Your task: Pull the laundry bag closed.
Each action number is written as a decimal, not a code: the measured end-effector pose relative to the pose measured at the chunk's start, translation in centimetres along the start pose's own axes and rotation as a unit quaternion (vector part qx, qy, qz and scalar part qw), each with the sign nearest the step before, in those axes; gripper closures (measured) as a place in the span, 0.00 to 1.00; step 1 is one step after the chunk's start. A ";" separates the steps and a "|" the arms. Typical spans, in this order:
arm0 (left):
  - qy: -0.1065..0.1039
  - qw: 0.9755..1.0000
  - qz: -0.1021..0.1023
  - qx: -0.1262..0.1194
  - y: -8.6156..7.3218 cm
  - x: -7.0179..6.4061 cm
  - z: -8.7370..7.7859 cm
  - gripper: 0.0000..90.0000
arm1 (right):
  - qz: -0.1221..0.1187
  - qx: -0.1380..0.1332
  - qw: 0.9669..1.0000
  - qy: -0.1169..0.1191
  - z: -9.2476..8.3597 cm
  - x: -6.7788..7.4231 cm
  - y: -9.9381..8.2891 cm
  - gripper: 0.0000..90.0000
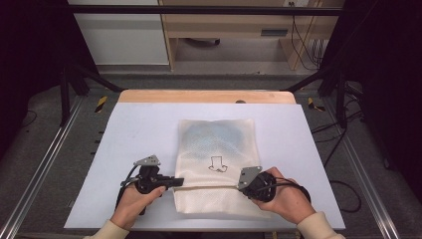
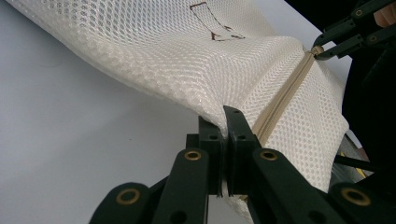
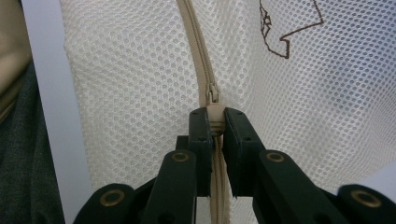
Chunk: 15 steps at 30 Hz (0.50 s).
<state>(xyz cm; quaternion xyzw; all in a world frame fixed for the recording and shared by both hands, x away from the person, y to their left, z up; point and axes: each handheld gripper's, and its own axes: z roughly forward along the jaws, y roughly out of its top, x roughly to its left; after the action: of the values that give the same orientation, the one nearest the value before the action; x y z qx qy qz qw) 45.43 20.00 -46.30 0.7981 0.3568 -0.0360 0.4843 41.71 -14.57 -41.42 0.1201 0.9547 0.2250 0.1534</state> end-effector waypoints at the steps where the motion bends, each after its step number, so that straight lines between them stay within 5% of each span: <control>1: 0.000 1.000 0.000 0.000 0.0 0.0 0.0 0.97 | 0.003 0.000 1.000 -0.001 -0.1 0.0 -0.1 0.91; 15: 0.004 1.000 0.001 0.005 -0.1 0.1 0.1 0.97 | 0.016 0.011 1.000 -0.008 -0.8 -0.4 -1.8 0.91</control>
<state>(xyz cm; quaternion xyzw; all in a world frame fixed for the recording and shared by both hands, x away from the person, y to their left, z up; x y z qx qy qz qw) 45.45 20.00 -46.41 0.8010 0.3575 -0.0344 0.4790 41.51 -16.58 -41.53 0.1383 0.9539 0.2158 0.1559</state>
